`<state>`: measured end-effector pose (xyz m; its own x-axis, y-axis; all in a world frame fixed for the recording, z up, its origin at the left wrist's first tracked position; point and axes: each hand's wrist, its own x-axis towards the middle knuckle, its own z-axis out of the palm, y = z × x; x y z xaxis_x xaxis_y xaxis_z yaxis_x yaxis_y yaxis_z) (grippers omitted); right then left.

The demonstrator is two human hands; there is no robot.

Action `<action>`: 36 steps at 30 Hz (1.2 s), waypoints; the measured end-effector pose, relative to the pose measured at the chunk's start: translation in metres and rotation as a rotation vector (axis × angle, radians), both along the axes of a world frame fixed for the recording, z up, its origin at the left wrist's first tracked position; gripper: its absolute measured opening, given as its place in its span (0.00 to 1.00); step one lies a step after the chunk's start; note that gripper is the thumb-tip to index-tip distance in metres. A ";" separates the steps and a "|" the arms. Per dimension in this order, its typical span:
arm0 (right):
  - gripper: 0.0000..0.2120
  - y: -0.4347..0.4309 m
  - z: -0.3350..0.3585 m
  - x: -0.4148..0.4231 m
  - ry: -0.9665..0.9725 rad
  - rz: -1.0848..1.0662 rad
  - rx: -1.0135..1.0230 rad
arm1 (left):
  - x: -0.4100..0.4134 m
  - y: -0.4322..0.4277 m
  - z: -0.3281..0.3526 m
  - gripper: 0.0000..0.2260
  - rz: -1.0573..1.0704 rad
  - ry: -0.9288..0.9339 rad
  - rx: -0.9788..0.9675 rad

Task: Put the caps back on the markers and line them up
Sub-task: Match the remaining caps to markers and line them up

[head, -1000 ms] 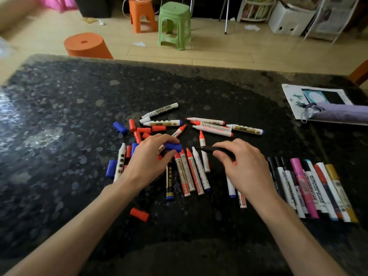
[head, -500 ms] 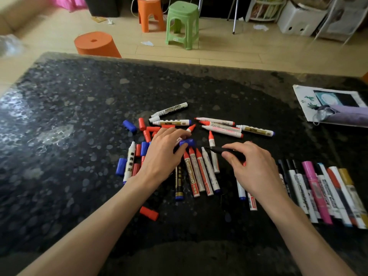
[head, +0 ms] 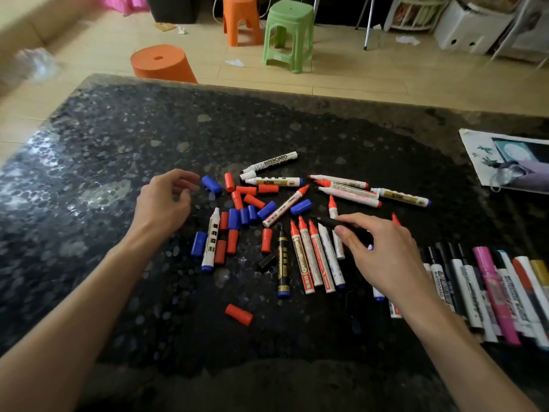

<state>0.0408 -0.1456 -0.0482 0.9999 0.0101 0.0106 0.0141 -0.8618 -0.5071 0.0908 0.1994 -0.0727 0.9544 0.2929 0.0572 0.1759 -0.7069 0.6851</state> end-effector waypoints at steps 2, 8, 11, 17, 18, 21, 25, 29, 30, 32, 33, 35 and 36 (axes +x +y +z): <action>0.15 0.004 0.000 0.000 0.005 0.025 0.014 | -0.001 0.004 -0.001 0.14 -0.058 0.024 -0.002; 0.16 0.010 -0.003 -0.002 0.031 0.061 0.016 | -0.004 0.011 -0.005 0.11 -0.284 0.073 0.042; 0.16 0.010 -0.003 -0.001 0.023 0.065 0.024 | -0.005 0.017 -0.007 0.12 -0.337 0.109 0.081; 0.15 0.010 -0.001 -0.001 0.020 0.067 0.030 | -0.013 0.026 -0.005 0.06 -0.410 0.160 0.081; 0.15 0.010 -0.001 -0.001 0.019 0.067 0.031 | -0.015 0.027 -0.004 0.07 -0.429 0.189 0.076; 0.15 0.011 -0.001 -0.001 0.020 0.065 0.026 | -0.020 0.031 -0.004 0.10 -0.469 0.264 0.057; 0.16 0.012 0.000 -0.002 0.029 0.069 0.016 | -0.022 0.024 -0.008 0.16 -0.500 0.196 0.125; 0.15 0.011 0.002 -0.002 0.030 0.063 0.009 | -0.021 0.007 -0.012 0.20 -0.500 0.145 0.172; 0.15 0.011 0.001 -0.002 0.030 0.064 0.006 | -0.020 0.005 -0.012 0.20 -0.493 0.145 0.190; 0.16 0.011 0.001 -0.001 0.033 0.063 0.000 | -0.019 0.003 -0.011 0.20 -0.481 0.143 0.214; 0.16 0.011 0.001 0.000 0.036 0.062 -0.001 | -0.019 0.003 -0.012 0.21 -0.475 0.146 0.229; 0.16 0.010 0.001 0.000 0.034 0.062 0.007 | -0.018 0.001 -0.013 0.20 -0.461 0.147 0.270; 0.16 0.010 0.002 0.000 0.031 0.063 0.013 | -0.018 -0.001 -0.014 0.20 -0.454 0.142 0.296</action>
<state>0.0411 -0.1357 -0.0465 0.9971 0.0734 -0.0197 0.0525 -0.8531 -0.5190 0.0727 0.1982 -0.0867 0.9854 -0.1580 -0.0633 -0.1149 -0.8919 0.4373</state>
